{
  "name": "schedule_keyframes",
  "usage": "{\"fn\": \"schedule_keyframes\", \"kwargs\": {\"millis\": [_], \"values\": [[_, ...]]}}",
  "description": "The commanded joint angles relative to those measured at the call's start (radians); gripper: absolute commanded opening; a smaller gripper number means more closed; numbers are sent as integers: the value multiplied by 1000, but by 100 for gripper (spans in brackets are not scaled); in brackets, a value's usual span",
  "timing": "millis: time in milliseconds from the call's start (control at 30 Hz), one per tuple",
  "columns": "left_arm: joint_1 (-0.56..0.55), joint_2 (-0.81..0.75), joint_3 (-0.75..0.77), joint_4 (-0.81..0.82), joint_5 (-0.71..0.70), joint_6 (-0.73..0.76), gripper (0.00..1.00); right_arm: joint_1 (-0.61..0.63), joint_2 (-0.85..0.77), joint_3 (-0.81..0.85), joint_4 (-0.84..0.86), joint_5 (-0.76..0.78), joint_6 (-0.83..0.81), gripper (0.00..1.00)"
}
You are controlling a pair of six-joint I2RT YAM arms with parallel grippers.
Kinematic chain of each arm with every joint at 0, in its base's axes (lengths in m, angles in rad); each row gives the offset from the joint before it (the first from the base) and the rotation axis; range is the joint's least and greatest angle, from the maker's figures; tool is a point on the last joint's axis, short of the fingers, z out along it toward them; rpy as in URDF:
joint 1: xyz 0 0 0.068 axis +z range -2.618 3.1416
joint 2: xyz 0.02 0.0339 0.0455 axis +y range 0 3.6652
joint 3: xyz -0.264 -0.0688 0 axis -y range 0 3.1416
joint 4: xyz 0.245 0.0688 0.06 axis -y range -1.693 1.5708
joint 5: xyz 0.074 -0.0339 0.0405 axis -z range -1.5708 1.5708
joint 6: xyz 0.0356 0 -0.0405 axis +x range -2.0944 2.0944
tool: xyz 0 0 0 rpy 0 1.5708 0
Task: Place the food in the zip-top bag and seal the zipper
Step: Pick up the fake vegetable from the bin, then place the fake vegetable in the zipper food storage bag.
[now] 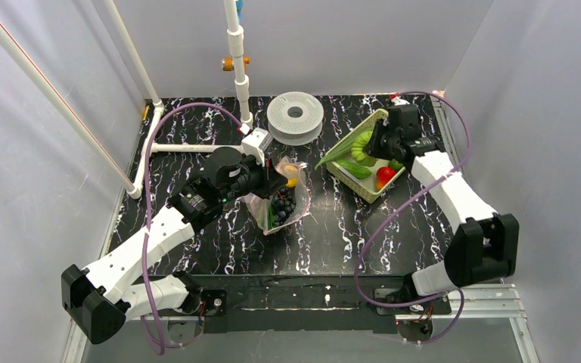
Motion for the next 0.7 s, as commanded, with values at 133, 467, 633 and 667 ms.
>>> {"fn": "schedule_keyframes", "kwargs": {"millis": [133,467,633,667], "values": [[0,-4,38,25,11,-1,0,-2,-223,-153,94,-507,110,1],[0,0,37,29,21,-7,0,36,-369,-264,173,-987,135,1],[0,1,37,29,18,-7,0,47,-466,-318,234,-1100,173,1],[-1,-1,38,30,20,-7,0,55,-480,-328,250,-1119,184,1]]}}
